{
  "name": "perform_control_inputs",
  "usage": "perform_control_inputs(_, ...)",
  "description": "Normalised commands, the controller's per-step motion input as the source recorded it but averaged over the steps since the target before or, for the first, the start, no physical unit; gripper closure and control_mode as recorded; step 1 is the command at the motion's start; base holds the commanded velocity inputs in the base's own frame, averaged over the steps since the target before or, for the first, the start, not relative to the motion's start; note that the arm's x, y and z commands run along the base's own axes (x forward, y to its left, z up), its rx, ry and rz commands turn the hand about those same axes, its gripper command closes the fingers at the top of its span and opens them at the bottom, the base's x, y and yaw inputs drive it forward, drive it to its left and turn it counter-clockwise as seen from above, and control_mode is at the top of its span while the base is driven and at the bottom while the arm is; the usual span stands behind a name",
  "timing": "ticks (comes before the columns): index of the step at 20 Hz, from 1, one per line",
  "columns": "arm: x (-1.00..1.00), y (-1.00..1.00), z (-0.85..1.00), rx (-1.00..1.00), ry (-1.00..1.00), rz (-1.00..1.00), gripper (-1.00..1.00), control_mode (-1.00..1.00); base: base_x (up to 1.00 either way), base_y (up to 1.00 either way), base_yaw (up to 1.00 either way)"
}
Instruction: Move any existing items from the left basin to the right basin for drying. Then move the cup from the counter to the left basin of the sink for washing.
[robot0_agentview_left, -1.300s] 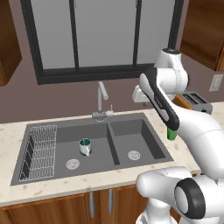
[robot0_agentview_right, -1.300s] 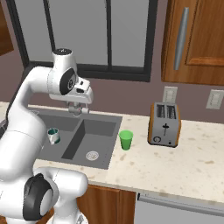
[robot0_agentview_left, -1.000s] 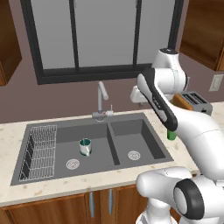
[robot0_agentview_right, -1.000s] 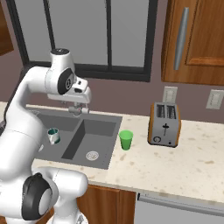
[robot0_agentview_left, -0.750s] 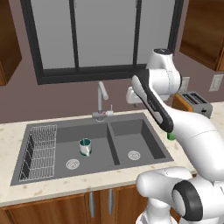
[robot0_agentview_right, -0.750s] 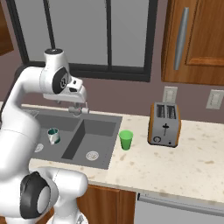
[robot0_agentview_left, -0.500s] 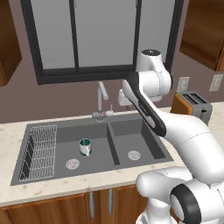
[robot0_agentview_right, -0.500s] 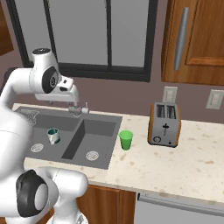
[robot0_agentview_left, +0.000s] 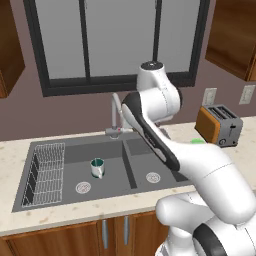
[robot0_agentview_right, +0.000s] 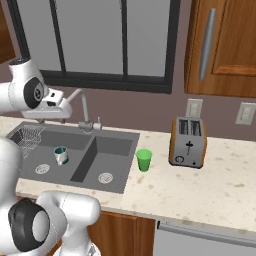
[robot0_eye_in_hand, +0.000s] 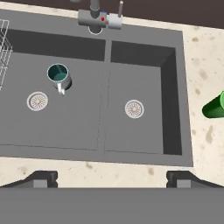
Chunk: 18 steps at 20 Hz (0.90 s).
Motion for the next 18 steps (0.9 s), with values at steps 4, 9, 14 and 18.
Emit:
perform_control_inputs(4, -0.18, 0.32, -0.16, -0.02, -0.04, 0.00, -1.00, -1.00, 0.00, 0.00, 0.00)
perform_control_inputs(9, -0.15, 0.36, -0.29, 0.00, -0.09, 0.00, -1.00, -1.00, 0.00, 0.00, 0.00)
perform_control_inputs(14, -0.09, 0.39, -0.35, 0.00, -0.10, 0.00, -1.00, -1.00, 0.00, 0.00, 0.00)
perform_control_inputs(18, -0.06, 0.33, -0.33, 0.01, -0.05, 0.00, -1.00, -1.00, 0.00, 0.00, 0.00)
